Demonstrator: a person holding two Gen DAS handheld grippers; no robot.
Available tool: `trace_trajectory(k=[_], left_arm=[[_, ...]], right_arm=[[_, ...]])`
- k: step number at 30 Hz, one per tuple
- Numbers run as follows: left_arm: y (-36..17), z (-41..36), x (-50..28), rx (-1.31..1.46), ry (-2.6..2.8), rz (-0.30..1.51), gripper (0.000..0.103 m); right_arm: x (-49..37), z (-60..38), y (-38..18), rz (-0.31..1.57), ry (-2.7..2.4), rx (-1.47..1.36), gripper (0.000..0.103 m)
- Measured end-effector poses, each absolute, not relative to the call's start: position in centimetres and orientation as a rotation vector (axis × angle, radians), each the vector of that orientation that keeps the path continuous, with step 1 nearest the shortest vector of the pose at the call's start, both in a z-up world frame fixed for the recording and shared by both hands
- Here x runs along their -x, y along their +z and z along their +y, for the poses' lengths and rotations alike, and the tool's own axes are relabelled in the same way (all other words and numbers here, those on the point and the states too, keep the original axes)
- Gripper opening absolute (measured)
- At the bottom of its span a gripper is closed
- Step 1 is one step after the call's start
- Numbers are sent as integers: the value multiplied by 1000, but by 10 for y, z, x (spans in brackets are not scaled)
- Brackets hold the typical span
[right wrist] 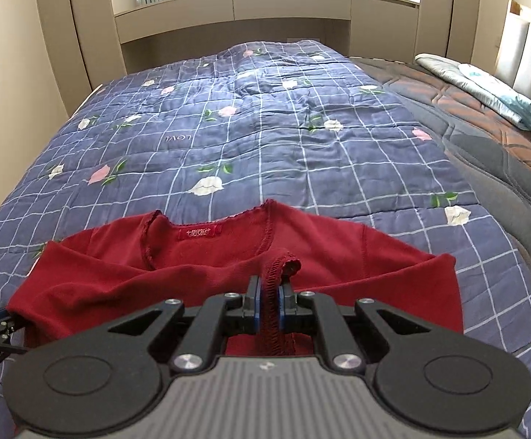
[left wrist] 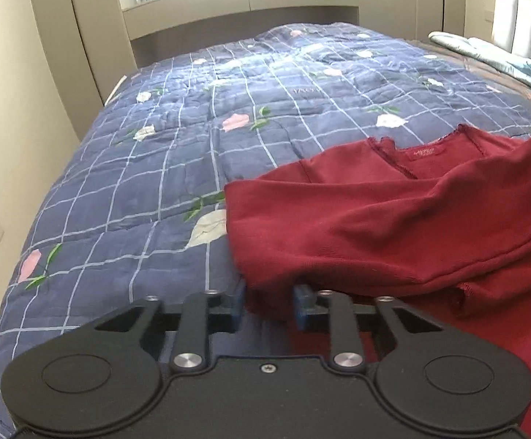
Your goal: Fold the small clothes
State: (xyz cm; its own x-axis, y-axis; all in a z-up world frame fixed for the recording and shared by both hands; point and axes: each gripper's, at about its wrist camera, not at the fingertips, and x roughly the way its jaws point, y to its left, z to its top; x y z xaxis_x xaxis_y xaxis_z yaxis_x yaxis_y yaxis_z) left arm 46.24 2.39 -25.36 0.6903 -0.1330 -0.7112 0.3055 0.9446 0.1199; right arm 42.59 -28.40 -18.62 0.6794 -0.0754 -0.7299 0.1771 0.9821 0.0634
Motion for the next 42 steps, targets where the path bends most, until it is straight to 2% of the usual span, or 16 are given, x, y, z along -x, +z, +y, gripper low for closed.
trace_trajectory(k=[3,9,13,16,19,21,22,23,25,27,29,33,35,42], left_arm=[[-250,31,-459,-187,-215,752,11],[-251,72,-465,65,-124,802,10],[-259,77,-468,63,-126,836,10],[-260,75,-469,45,-132,854,11],[-261,76,-468,51,-142,886,16],[-262,77,-462,48,-142,893,22],[-261,77,-459,50,-139,897,27],[-260,78,-456,58,-140,902,35],[-256,79,-449,86,-137,899,47],[-249,79,-442,115,-136,883,68],[-240,77,-439,148,-132,851,75],[-233,69,-448,199,-104,821,86],[-236,64,-459,204,-43,837,87],[-267,65,-482,259,136,995,88]], right_arm=[[-426,-282,-186,816,-125,-142,10],[-430,-274,-209,908,-110,-136,10],[-429,-281,-229,976,-149,-165,11],[-425,-287,-238,1009,-167,-182,15],[-421,-291,-240,1009,-179,-178,31],[-420,-293,-240,1012,-184,-180,38],[-420,-295,-240,1013,-186,-180,47],[-419,-295,-240,1011,-188,-178,58],[-418,-296,-239,1004,-187,-174,68],[-417,-295,-238,997,-183,-168,78],[-418,-294,-239,992,-173,-161,89],[-422,-291,-246,1021,-148,-126,100],[-422,-289,-252,1038,-147,-89,103],[-415,-298,-264,1056,-99,-12,103]])
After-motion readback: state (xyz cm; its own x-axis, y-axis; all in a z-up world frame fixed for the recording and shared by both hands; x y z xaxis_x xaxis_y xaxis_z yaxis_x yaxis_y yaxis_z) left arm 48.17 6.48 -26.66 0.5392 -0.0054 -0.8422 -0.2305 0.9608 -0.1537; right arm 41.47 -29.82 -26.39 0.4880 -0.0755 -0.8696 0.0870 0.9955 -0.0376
